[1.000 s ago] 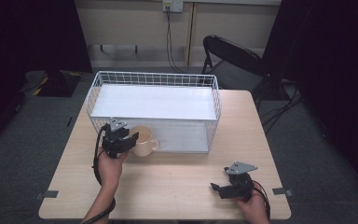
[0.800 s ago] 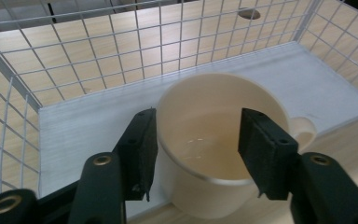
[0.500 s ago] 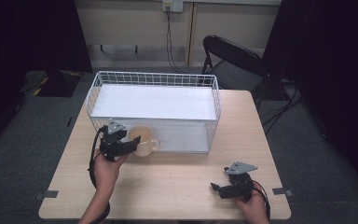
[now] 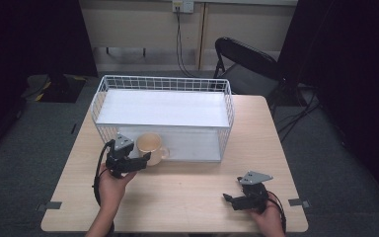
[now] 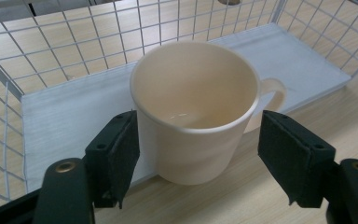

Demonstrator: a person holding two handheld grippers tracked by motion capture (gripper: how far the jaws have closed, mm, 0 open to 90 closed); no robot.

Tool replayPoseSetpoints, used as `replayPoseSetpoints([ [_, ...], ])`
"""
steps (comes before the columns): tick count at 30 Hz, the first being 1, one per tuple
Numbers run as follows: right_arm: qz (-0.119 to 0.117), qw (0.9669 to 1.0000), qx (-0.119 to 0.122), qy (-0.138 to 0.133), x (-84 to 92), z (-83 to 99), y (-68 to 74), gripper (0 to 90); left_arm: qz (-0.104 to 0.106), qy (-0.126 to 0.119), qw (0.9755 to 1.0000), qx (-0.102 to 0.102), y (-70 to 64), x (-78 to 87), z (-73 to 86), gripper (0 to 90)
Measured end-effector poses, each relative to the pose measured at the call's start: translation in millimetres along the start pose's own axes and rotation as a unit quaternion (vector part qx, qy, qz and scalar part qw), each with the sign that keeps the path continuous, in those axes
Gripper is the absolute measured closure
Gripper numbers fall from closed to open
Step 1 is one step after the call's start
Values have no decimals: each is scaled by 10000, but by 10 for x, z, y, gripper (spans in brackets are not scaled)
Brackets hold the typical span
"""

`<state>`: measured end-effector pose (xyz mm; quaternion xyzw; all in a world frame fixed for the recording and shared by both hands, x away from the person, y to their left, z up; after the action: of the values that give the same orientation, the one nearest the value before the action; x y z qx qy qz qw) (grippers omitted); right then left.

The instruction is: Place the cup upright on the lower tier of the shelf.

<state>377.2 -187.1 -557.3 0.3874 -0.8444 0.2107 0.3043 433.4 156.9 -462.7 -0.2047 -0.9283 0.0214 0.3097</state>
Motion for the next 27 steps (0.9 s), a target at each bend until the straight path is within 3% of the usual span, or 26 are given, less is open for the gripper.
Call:
replayPoseSetpoints([
  [6,1,10000,0,0,0,0,0,146,-37,120,9999,80,14,-95,78,288],
  [13,1,10000,-1,1,0,0,0,146,-81,190,9998,40,28,-137,103,289],
  [23,0,10000,-2,3,0,0,0,146,-55,147,9998,87,17,-171,100,286],
  [25,1,10000,0,1,0,0,0,146,-62,77,9998,186,5,-186,94,293],
  [27,-1,10000,0,0,0,0,0,146,-84,130,9998,108,22,-187,96,301],
])
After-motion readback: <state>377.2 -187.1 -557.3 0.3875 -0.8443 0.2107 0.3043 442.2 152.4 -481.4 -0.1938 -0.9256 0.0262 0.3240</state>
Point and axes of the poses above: each handheld gripper's, and its own axes: x roughly backward along the jaws, z roughly out of its underside, y roughly to its left, the point moved 8 cm from there along -x, roughly forward along the jaws, and after that the axes turned 9 degrees about x, right-handed, at the moved point
